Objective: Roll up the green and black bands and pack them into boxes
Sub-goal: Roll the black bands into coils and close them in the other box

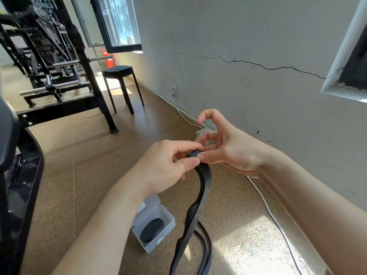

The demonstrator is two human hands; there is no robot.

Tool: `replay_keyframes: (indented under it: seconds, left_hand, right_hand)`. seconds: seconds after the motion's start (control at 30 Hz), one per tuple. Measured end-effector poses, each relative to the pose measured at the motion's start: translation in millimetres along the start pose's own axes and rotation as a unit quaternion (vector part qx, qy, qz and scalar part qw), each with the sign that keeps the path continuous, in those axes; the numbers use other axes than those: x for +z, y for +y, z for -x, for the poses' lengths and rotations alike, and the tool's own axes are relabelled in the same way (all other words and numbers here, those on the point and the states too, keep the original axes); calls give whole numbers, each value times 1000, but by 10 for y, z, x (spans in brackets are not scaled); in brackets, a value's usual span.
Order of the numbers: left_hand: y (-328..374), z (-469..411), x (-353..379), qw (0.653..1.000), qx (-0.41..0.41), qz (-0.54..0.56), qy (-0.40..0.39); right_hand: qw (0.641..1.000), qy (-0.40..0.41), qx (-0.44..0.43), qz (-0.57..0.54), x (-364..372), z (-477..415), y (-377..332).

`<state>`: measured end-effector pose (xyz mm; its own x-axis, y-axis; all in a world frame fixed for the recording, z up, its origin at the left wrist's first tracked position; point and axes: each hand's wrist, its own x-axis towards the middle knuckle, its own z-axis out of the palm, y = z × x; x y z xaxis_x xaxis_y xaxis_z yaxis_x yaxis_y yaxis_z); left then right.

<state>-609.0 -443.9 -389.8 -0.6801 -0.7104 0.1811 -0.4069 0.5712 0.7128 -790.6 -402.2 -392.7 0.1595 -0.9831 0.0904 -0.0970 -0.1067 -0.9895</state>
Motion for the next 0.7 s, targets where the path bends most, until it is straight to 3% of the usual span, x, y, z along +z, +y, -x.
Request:
replay_keyframes:
  seconds: [0.13,0.2,0.37,0.7]
  left_hand:
    - [6,17,0,999,30,27,28]
    - [-23,18,10,995,70,-11,64]
    - [-81,30,-57,988,92,-49,115]
    - [-84,13,-88,966,123,-200,111]
  right_hand:
    - [1000,8,1,-23,32,-4,-11]
    - [997,4,24,-77,45,-6,-14]
    - [985,-71,111,-109,103,22,-30]
    - [998,54,38,-5,208,3,-21]
